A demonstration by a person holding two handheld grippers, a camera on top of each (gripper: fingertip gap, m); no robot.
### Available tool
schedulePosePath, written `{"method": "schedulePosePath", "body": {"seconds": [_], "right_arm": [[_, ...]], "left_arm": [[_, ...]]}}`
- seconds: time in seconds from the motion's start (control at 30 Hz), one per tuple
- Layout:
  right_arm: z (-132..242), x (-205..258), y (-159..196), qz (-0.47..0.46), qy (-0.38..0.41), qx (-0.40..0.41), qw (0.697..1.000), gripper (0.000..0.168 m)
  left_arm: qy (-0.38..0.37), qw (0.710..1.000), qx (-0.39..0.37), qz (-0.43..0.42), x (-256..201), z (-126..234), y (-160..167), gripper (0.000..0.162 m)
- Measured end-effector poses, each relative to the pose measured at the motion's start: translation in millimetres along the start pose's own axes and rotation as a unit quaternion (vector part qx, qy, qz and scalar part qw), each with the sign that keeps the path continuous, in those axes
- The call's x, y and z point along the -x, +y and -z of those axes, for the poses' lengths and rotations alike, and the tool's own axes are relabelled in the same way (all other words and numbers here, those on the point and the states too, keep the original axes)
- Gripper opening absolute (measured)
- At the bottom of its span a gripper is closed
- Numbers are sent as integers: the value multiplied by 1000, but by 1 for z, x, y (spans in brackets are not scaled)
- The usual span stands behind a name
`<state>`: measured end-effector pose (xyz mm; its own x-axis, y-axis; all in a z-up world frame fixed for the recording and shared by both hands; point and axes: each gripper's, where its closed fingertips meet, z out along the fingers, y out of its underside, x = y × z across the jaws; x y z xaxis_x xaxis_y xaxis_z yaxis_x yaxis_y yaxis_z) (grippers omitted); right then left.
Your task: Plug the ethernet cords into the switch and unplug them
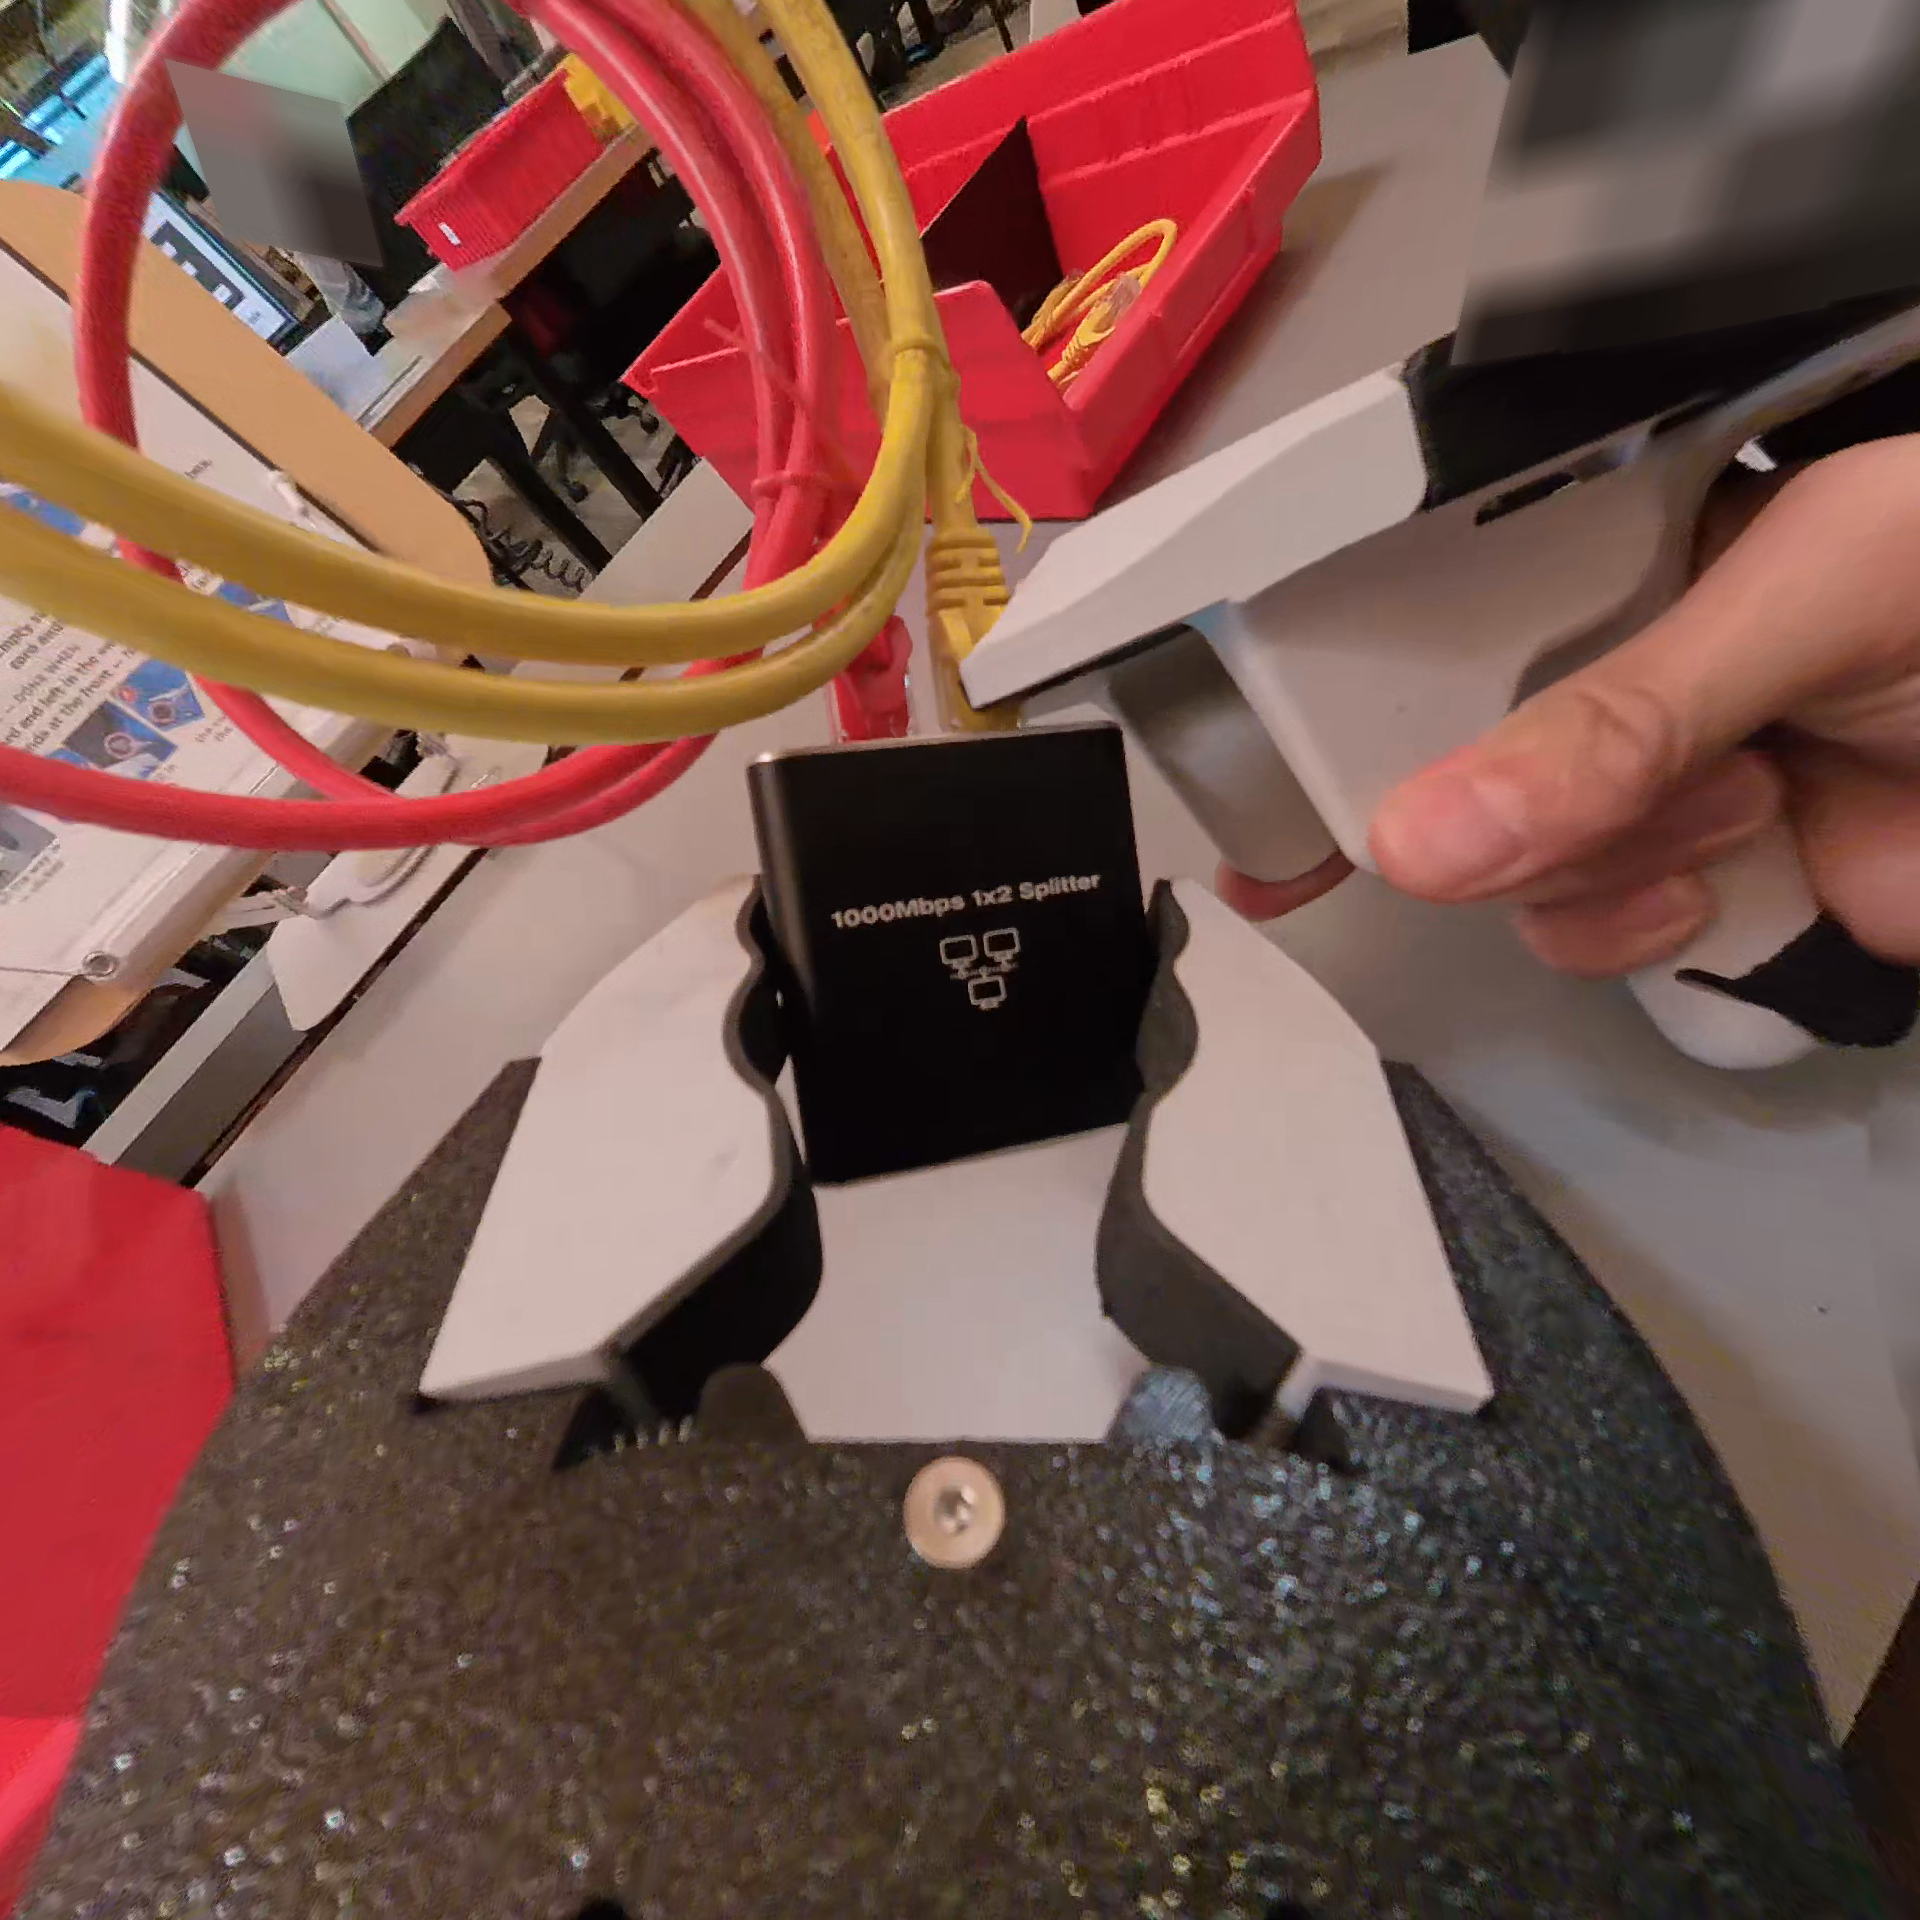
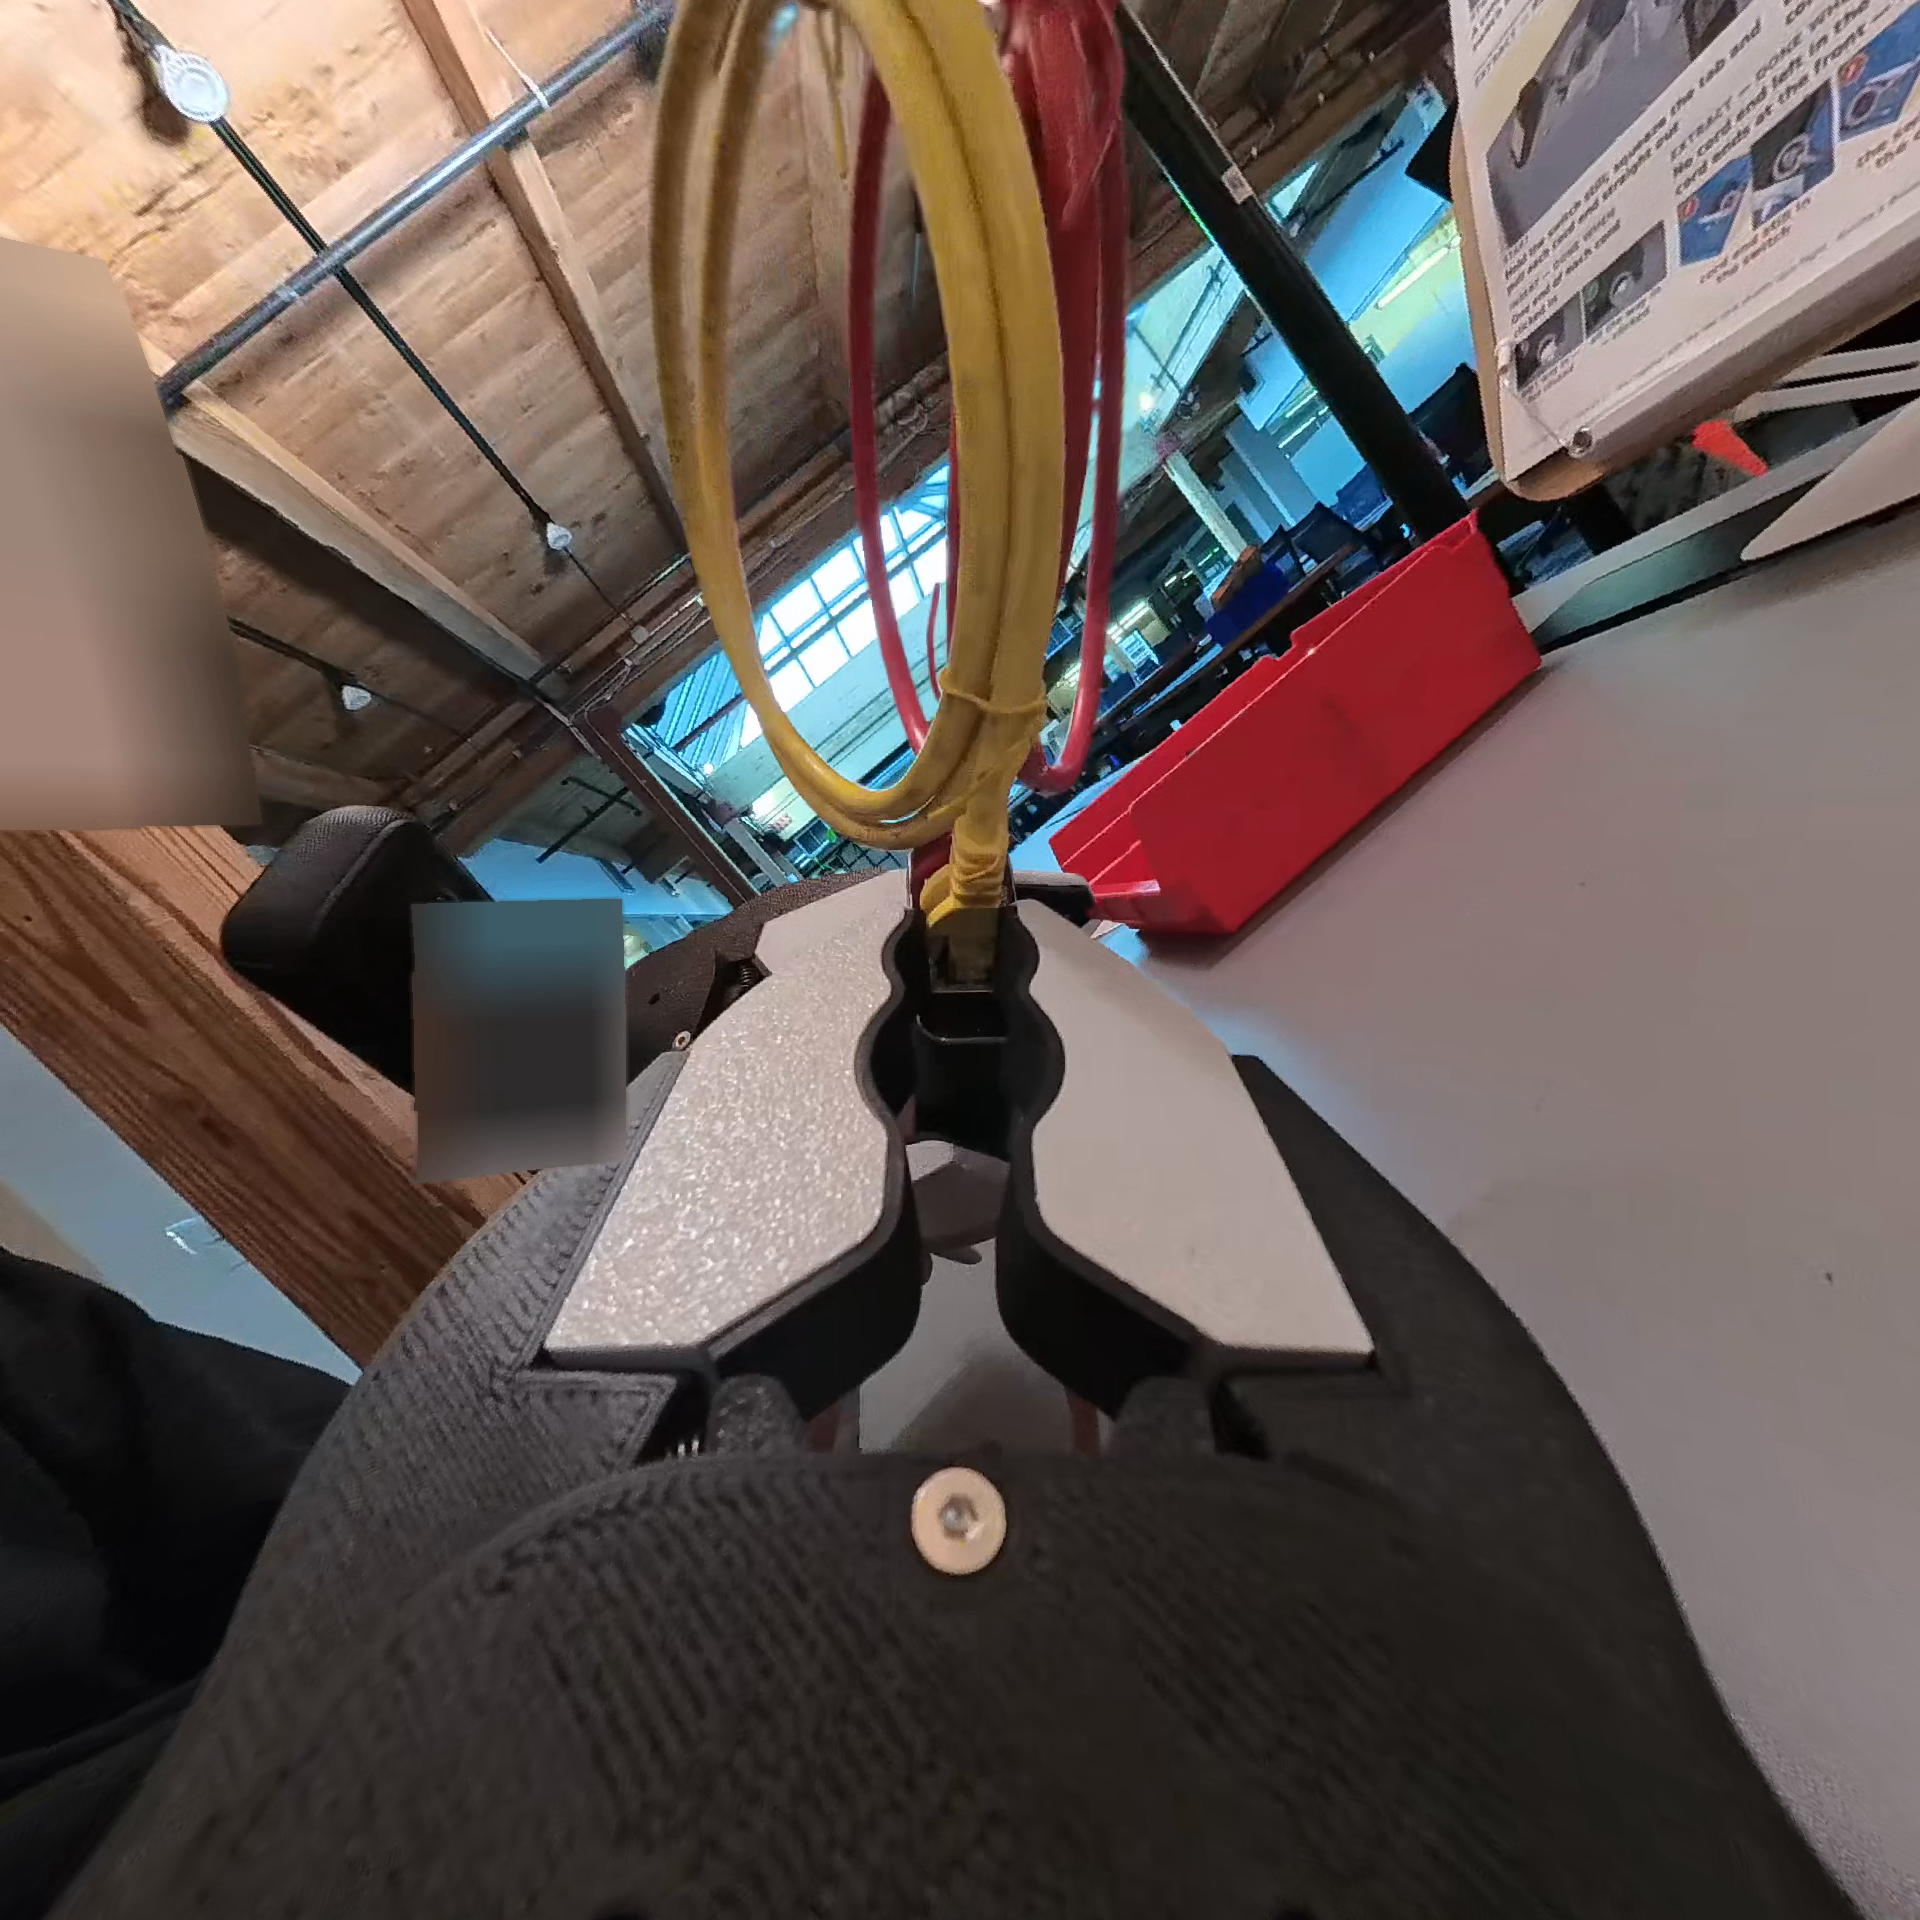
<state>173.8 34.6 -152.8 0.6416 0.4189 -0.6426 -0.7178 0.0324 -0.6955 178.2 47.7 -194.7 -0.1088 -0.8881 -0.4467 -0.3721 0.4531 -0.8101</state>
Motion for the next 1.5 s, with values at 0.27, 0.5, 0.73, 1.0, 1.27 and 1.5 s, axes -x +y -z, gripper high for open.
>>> {"method": "schedulePosePath", "body": {"seconds": [0.27, 0.5, 0.73, 1.0, 1.27, 1.5], "right_arm": [[1, -3, 3, -5, 6, 9, 1000, 13], [1, -7, 6, -5, 12, 19, 1000, 13], [1, -8, 8, -11, 17, 28, 999, 13], [2, -8, 7, -30, 8, 20, 999, 13], [0, -9, 10, -37, 4, 21, 999, 13], [-1, -10, 15, -25, 16, 38, 999, 14]], "left_arm": [[30, 999, -4, 43, -5, -2, 2, 67], [35, 998, 8, 42, -6, -4, 7, 66], [65, 995, 1, 75, -10, -3, 10, 66], [67, 996, 15, 58, -8, -3, 10, 66], [38, 998, 29, 27, -6, -1, 13, 66], [79, 992, 22, 93, -11, 2, 17, 66]]}}
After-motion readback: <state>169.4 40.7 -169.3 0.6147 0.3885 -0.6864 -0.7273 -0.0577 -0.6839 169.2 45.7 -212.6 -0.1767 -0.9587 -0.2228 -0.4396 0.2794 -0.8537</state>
